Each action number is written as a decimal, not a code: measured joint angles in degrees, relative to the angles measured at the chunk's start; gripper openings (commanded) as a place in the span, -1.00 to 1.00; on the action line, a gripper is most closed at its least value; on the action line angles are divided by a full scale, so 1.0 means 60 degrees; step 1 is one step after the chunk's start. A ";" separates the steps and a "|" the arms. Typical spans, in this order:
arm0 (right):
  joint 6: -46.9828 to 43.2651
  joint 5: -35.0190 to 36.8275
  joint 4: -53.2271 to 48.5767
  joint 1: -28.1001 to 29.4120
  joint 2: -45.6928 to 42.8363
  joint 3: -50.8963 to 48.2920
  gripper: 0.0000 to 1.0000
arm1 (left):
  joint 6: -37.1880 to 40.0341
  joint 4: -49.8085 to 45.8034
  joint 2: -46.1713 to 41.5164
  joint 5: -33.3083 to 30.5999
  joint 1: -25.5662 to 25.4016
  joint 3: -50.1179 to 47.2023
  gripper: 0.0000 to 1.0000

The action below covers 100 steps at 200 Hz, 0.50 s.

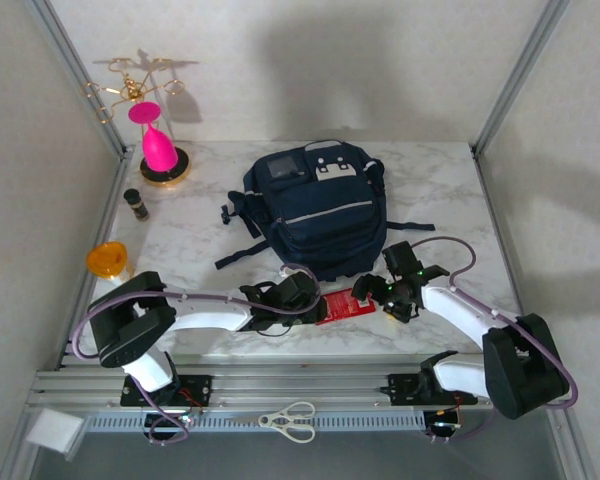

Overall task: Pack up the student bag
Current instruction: Pick up the loose stationery from the bottom-center of the table.

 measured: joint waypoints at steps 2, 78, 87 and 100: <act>0.0000 -0.0025 0.0004 -0.0029 0.0007 0.0000 0.92 | -0.0022 0.0011 0.0015 0.0004 0.0000 0.0000 -0.15; -0.0503 -0.0535 0.0004 -0.0277 0.0175 0.0018 0.90 | -0.0168 0.0160 0.0772 -0.0382 0.0004 0.0270 -0.44; -0.0557 -0.0568 0.0004 -0.0288 0.0164 0.0018 0.90 | -0.0168 0.0149 0.0823 -0.0470 0.0007 0.0302 -0.46; -0.0663 -0.0605 -0.0018 -0.0310 0.0146 0.0018 0.90 | -0.0197 0.0146 0.0925 -0.0554 0.0011 0.0375 -0.48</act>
